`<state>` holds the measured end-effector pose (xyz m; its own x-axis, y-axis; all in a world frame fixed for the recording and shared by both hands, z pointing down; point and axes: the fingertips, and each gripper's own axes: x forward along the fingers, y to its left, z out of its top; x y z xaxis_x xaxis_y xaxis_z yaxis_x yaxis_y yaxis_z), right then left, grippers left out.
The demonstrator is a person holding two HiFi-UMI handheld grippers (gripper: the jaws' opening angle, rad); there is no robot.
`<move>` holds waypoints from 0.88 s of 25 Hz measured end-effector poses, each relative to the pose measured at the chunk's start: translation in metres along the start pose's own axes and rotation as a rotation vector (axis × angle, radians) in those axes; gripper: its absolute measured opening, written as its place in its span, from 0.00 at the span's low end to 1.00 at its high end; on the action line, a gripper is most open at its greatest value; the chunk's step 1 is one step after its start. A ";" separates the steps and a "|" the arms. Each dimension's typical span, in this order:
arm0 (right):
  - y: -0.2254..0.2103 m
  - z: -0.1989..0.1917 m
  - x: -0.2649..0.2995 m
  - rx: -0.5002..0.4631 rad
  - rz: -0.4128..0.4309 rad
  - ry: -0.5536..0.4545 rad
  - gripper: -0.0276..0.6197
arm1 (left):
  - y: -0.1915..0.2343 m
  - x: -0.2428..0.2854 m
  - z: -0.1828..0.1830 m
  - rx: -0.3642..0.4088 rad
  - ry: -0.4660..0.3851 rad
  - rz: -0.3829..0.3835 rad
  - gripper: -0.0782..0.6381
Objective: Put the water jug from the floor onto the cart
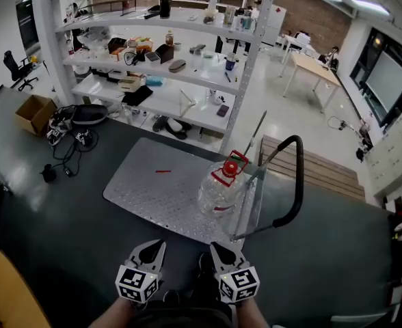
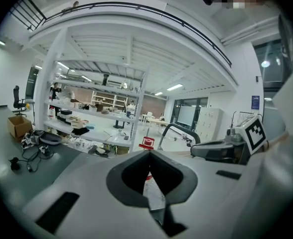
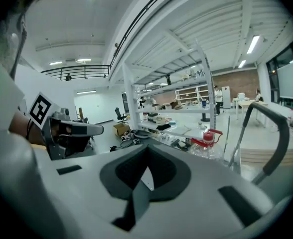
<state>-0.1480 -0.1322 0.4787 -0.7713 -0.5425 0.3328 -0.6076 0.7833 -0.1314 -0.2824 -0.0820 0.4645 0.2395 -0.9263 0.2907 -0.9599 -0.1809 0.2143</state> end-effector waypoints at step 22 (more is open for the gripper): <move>0.021 -0.019 -0.151 -0.049 -0.192 -0.054 0.03 | -0.110 -0.076 -0.018 0.056 -0.040 -0.094 0.12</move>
<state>-0.0407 -0.0281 0.4439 -0.6517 -0.6979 0.2970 -0.7358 0.6767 -0.0247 -0.1920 0.0142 0.4356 0.3239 -0.9166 0.2345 -0.9404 -0.2846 0.1864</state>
